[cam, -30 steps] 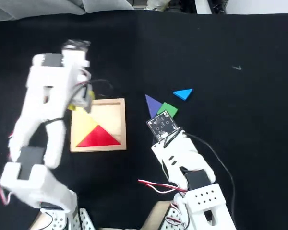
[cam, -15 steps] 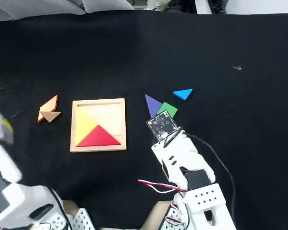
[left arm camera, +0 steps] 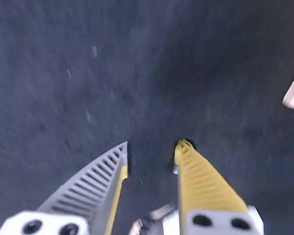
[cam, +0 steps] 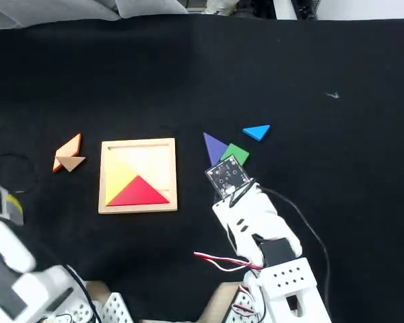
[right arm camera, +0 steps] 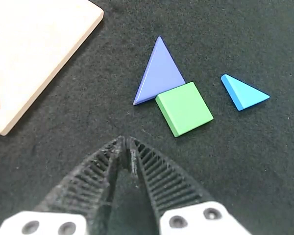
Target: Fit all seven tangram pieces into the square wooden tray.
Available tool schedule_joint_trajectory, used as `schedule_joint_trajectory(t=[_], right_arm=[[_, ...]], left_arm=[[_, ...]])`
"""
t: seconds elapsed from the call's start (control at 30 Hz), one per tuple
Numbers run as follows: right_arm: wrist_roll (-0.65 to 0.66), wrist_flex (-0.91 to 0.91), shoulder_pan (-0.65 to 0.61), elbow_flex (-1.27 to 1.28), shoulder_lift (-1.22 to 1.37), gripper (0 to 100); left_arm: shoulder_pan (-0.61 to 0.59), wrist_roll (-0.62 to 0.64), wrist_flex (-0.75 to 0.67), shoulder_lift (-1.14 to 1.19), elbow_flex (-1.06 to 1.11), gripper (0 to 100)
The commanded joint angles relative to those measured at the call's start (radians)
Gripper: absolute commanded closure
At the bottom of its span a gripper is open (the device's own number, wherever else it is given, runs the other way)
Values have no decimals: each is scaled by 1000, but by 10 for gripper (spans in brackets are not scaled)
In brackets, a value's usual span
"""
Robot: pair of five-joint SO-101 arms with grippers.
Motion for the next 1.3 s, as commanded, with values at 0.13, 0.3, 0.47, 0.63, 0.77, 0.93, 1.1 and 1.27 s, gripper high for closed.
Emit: schedule_joint_trajectory(t=[0.13,0.3,0.47,0.63,0.77,0.93,1.1,1.27], right_arm=[[9,-5,5,-7,-19,986],[9,-5,6,-5,-19,986],[9,-5,5,-5,-19,986],[9,-5,5,-5,-19,986],[9,-5,5,-5,-19,986],[9,-5,5,-5,-19,986],[9,-5,5,-5,-19,986],[9,-5,5,-5,-19,986]], left_arm=[[418,358,-304,-155,-10,762],[492,443,-445,78,-163,706],[486,333,-462,442,-444,708],[438,249,-431,718,-731,708],[389,140,-408,844,-835,708],[367,43,-376,867,-816,737],[363,-57,-315,867,-774,747],[361,-112,-204,864,-731,748]])
